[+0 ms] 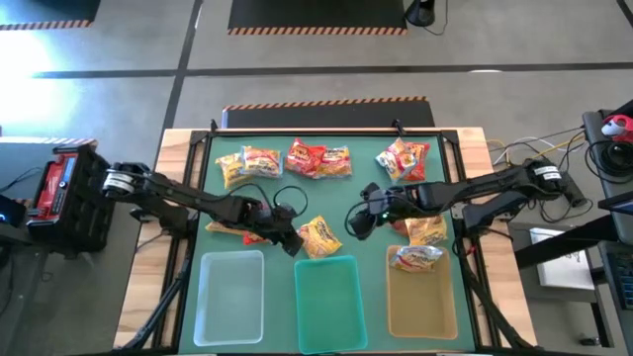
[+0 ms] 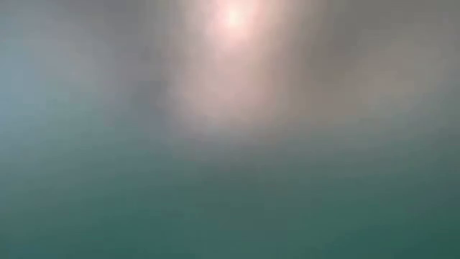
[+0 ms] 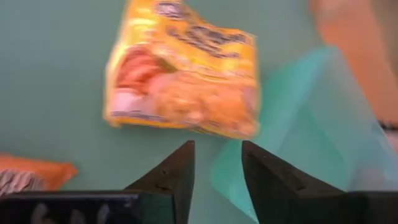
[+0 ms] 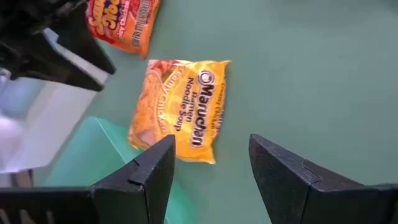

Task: Sort Maruchan noodles
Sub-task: Put the yellow noodle pack into the green bin

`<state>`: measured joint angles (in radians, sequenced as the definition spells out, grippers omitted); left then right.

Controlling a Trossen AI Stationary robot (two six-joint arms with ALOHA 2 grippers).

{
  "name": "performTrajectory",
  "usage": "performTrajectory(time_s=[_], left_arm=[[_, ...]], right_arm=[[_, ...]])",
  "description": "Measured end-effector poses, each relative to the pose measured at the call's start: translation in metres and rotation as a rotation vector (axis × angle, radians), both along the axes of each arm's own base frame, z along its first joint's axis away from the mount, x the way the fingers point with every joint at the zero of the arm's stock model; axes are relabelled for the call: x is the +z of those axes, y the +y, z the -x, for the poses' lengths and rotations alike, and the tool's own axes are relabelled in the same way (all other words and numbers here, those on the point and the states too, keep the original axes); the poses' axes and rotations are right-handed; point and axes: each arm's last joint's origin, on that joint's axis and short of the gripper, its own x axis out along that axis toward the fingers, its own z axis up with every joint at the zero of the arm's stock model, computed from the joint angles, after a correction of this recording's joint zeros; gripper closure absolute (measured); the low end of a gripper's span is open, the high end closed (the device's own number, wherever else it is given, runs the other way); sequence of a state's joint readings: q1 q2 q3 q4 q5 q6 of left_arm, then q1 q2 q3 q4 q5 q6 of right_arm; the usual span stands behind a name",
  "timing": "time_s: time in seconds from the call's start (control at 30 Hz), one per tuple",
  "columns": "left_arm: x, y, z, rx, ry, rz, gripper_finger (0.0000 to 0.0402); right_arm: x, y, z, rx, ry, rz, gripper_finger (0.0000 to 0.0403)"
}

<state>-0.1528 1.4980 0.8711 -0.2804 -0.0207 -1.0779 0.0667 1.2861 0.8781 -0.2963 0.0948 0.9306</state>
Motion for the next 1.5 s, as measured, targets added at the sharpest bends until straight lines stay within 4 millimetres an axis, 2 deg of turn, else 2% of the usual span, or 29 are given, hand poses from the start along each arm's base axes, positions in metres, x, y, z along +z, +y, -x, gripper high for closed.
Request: performTrajectory(time_s=[0.27,0.5,0.73,0.93,1.27,1.5], left_arm=[[-0.014,-0.002,-0.015,0.095,-0.042,0.057,0.0277],[-0.033,-0.003,-0.029,0.235,-0.064,0.117,0.0288],[-0.05,-0.004,-0.036,0.321,-0.036,0.16,0.0295],[-0.051,-0.005,-0.034,0.31,-0.016,0.161,0.0295],[-0.037,-0.009,-0.028,0.261,-0.046,0.153,0.0295],[-0.041,-0.016,-0.021,0.254,0.016,0.144,0.0295]], right_arm=[[-0.028,-0.016,-0.019,-0.008,0.043,-0.085,0.0211],[-0.037,-0.032,-0.037,0.108,0.019,-0.111,0.0211],[-0.051,-0.036,-0.044,0.17,0.035,-0.159,0.0211],[-0.057,-0.036,-0.049,0.194,0.025,-0.184,0.0211],[-0.06,-0.038,-0.05,0.2,0.026,-0.185,0.0211],[-0.06,-0.041,-0.05,0.192,0.023,-0.184,0.0211]])
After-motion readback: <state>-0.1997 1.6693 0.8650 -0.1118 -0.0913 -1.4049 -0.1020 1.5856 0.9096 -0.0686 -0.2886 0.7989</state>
